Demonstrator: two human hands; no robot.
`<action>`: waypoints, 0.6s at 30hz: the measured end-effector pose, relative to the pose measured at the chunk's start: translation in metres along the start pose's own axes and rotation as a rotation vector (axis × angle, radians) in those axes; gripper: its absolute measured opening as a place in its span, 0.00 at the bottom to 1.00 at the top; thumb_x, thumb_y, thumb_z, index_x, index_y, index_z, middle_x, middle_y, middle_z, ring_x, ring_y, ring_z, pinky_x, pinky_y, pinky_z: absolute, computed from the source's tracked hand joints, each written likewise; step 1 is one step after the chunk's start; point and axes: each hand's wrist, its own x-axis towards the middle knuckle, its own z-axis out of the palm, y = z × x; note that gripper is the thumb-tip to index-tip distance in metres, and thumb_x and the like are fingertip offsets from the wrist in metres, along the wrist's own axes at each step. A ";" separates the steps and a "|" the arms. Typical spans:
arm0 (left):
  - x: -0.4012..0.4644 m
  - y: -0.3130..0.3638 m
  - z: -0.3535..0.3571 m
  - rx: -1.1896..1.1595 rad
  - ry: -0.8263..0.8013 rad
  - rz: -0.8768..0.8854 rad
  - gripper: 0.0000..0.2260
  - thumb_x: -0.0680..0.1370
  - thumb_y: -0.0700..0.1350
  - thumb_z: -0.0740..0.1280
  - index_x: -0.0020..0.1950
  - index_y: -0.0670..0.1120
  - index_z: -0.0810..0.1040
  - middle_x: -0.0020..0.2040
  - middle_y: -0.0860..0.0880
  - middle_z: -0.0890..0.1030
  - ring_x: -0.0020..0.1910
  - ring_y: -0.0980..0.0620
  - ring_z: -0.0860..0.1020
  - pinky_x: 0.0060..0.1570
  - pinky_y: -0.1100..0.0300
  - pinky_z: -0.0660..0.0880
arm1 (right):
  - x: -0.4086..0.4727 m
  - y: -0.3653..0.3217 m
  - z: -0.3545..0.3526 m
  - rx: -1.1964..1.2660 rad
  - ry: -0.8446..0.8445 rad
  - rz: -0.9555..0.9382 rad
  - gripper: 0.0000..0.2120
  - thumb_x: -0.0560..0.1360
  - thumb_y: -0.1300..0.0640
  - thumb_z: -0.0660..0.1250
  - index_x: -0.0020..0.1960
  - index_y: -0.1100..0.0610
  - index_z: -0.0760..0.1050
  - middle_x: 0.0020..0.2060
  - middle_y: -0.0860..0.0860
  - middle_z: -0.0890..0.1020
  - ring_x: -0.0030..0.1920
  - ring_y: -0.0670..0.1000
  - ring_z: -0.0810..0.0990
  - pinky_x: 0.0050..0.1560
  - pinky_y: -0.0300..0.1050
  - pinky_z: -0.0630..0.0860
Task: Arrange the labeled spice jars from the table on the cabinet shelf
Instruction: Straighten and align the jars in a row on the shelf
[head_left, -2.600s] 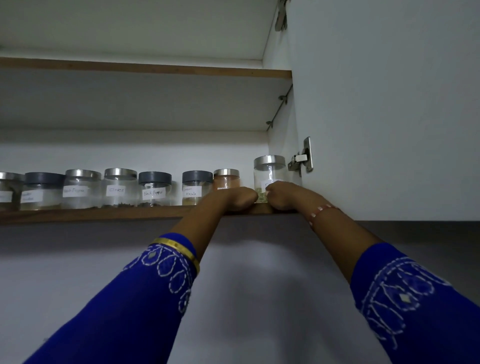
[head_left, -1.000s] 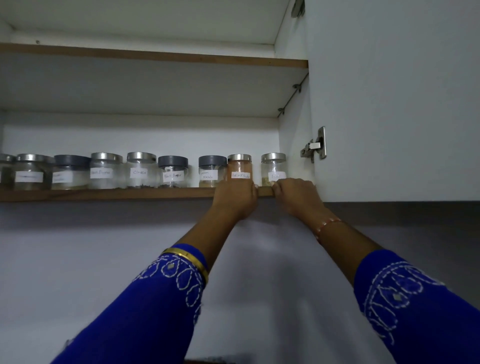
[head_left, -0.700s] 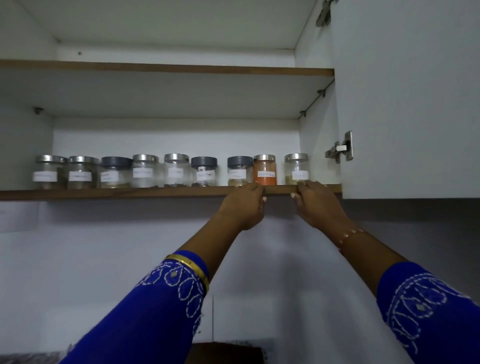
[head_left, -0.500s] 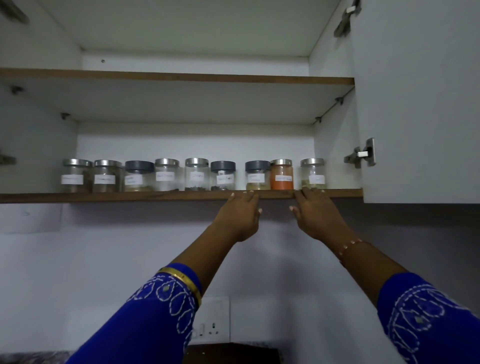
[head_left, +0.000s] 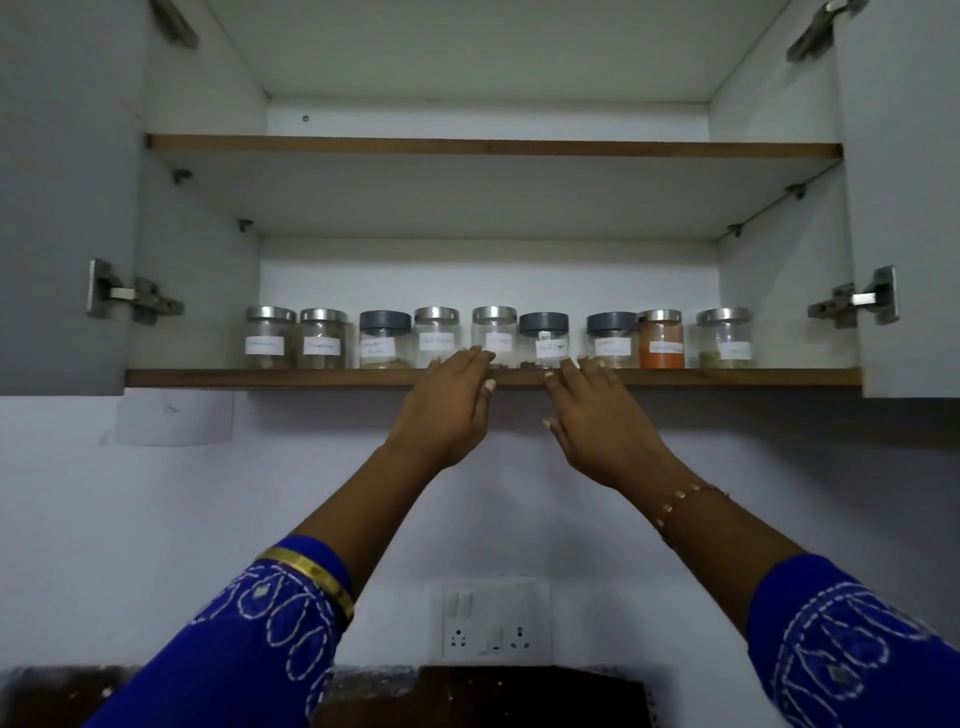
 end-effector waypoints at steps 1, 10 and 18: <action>-0.005 -0.004 -0.008 0.010 0.003 -0.008 0.19 0.81 0.44 0.53 0.72 0.42 0.62 0.73 0.43 0.66 0.73 0.47 0.61 0.72 0.53 0.53 | 0.001 -0.007 -0.006 -0.001 0.004 -0.012 0.28 0.80 0.48 0.53 0.74 0.60 0.54 0.74 0.60 0.58 0.75 0.60 0.55 0.74 0.54 0.51; -0.045 -0.010 -0.089 0.161 0.036 -0.068 0.19 0.80 0.42 0.54 0.71 0.41 0.64 0.71 0.42 0.68 0.71 0.45 0.64 0.72 0.47 0.58 | -0.006 -0.057 -0.073 0.080 0.091 -0.071 0.27 0.80 0.49 0.53 0.73 0.63 0.56 0.73 0.62 0.59 0.74 0.61 0.56 0.75 0.56 0.52; -0.087 0.014 -0.150 0.171 0.087 -0.137 0.18 0.80 0.42 0.54 0.70 0.41 0.65 0.71 0.41 0.68 0.72 0.46 0.63 0.72 0.51 0.55 | -0.031 -0.088 -0.118 0.214 0.141 -0.103 0.27 0.80 0.49 0.53 0.73 0.63 0.56 0.74 0.62 0.59 0.74 0.61 0.55 0.74 0.54 0.51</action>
